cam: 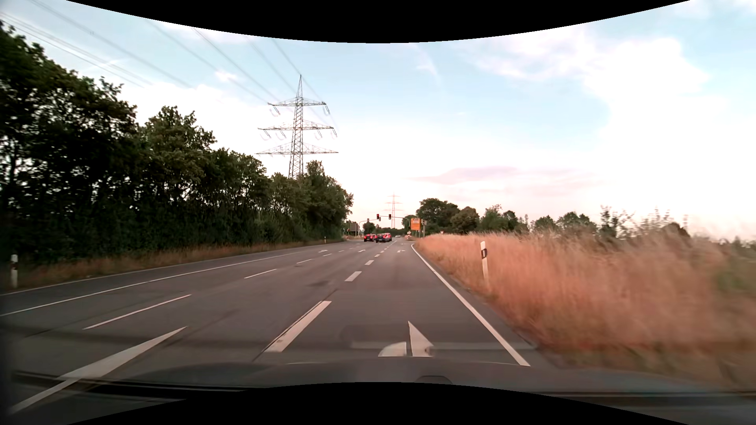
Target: Follow the waypoints while adhering to traffic rules and regulations
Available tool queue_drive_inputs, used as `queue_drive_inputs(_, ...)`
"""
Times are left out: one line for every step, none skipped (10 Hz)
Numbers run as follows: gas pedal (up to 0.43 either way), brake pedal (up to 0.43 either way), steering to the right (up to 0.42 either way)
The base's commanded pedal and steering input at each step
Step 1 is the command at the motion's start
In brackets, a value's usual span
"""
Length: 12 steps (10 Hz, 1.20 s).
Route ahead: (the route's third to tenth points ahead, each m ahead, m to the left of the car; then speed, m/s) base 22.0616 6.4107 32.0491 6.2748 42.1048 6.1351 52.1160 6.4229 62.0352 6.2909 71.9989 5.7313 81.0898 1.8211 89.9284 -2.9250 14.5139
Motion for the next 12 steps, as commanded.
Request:
queue_drive_inputs(0.0,0.171,-0.003)
queue_drive_inputs(0.0,0.177,-0.003)
queue_drive_inputs(0.0,0.177,-0.003)
queue_drive_inputs(0.0,0.177,-0.003)
queue_drive_inputs(0.0,0.189,-0.003)
queue_drive_inputs(0.0,0.183,-0.003)
queue_drive_inputs(0.0,0.183,-0.003)
queue_drive_inputs(0.0,0.189,-0.002)
queue_drive_inputs(0.0,0.189,-0.001)
queue_drive_inputs(0.0,0.189,-0.001)
queue_drive_inputs(0.0,0.189,-0.002)
queue_drive_inputs(0.0,0.189,-0.002)
